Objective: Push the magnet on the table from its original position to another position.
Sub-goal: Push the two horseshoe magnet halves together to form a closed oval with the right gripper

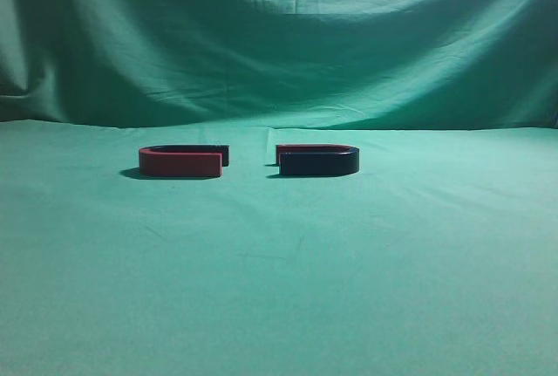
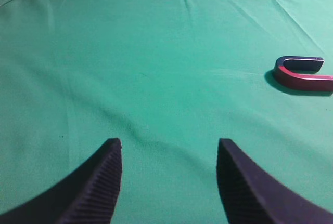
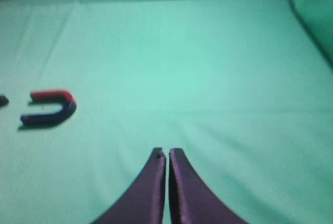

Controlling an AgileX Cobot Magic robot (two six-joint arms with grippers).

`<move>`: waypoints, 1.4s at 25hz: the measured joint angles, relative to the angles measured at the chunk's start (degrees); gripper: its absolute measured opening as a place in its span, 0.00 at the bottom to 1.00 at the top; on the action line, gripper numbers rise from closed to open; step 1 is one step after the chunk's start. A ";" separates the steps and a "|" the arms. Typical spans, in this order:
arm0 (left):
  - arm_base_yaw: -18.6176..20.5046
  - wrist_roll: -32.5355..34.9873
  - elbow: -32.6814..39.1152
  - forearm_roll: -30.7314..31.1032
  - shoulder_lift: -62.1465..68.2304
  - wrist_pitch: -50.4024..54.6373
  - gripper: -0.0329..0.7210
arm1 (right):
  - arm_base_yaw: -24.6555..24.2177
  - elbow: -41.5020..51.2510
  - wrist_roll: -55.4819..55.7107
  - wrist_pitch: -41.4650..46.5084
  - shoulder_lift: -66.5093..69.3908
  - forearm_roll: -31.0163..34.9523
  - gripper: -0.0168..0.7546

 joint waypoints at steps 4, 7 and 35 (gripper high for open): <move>0.00 0.00 0.00 0.00 0.00 0.00 0.54 | -0.09 -4.13 -5.47 5.25 9.49 6.68 0.02; 0.00 0.00 0.00 0.00 0.00 0.00 0.54 | -0.09 -7.53 -10.10 6.32 15.76 12.46 0.02; 0.00 0.00 0.00 0.00 0.00 0.00 0.54 | 15.76 -49.60 -3.53 7.54 79.52 10.40 0.02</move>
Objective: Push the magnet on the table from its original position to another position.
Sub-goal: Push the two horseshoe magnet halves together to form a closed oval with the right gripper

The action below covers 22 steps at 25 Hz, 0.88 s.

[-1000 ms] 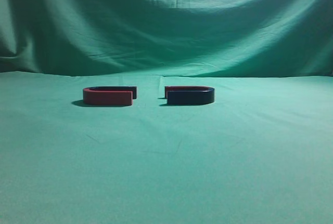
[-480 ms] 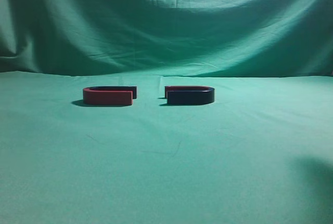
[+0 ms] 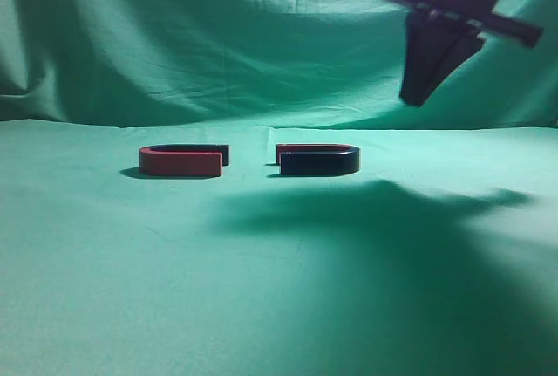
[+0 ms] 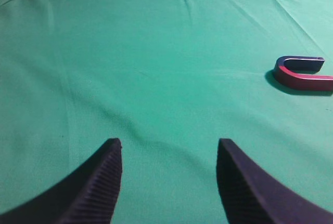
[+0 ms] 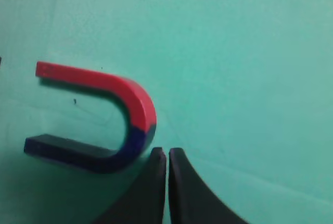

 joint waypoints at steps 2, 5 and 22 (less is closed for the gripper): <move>0.00 0.00 0.00 0.00 0.00 0.00 0.54 | 0.00 -3.02 0.43 1.16 2.51 -0.43 0.02; 0.00 0.00 0.00 0.00 0.00 0.00 0.54 | 0.00 -6.14 0.92 2.78 5.53 -0.53 0.02; 0.00 0.00 0.00 0.00 0.00 0.00 0.54 | 4.02 -7.74 1.17 1.99 8.32 -0.34 0.02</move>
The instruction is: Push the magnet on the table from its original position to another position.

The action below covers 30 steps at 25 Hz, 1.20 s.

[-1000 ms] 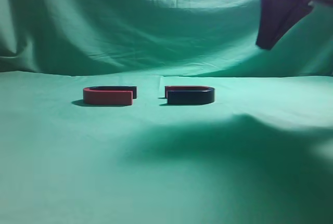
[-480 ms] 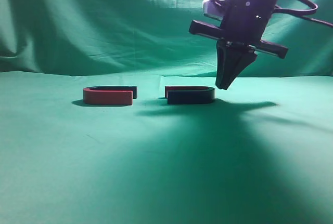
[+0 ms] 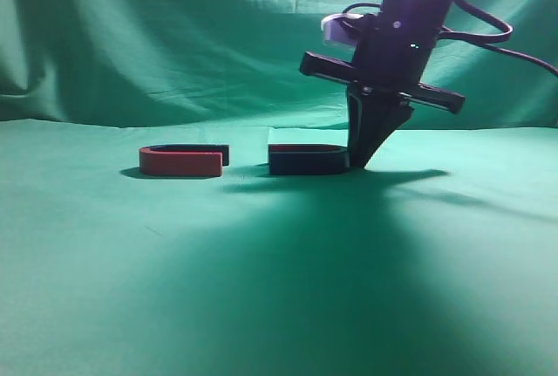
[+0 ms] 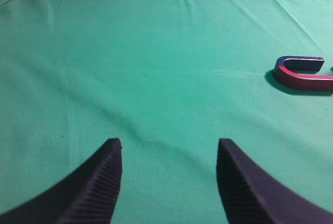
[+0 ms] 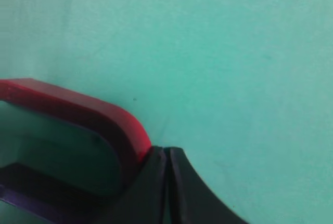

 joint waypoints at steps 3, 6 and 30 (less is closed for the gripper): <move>0.00 0.00 0.00 0.00 0.00 0.00 0.54 | 0.49 -0.14 0.10 -0.58 0.00 0.21 0.02; 0.00 0.00 0.00 0.00 0.00 0.00 0.54 | 1.16 -0.14 0.10 -1.42 0.00 0.29 0.02; 0.00 0.00 0.00 0.00 0.00 0.00 0.54 | 1.86 -0.14 8.11 17.45 -23.12 -8.65 0.02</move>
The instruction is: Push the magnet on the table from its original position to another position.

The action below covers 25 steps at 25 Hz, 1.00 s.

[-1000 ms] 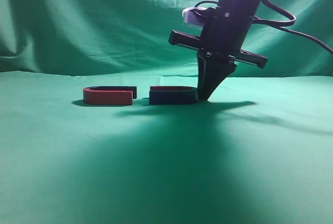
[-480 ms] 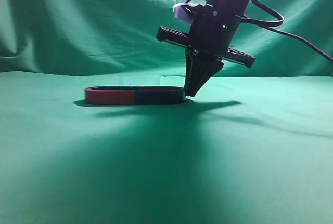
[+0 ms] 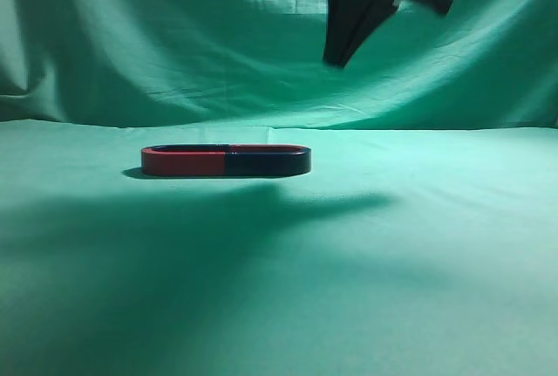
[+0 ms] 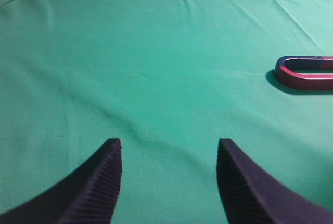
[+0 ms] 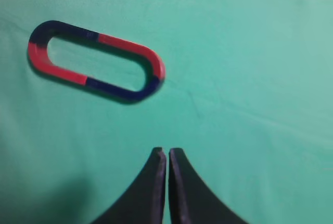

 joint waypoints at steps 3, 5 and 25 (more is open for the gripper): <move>0.00 0.00 0.00 0.00 0.00 0.00 0.54 | 0.00 1.30 3.48 2.07 -6.57 -3.74 0.02; 0.00 0.00 0.00 0.00 0.00 0.00 0.54 | 0.13 4.28 5.19 2.18 -11.23 -5.09 0.02; 0.00 0.00 0.00 0.00 0.00 0.00 0.54 | 1.44 44.55 6.72 -11.58 -63.31 -6.38 0.02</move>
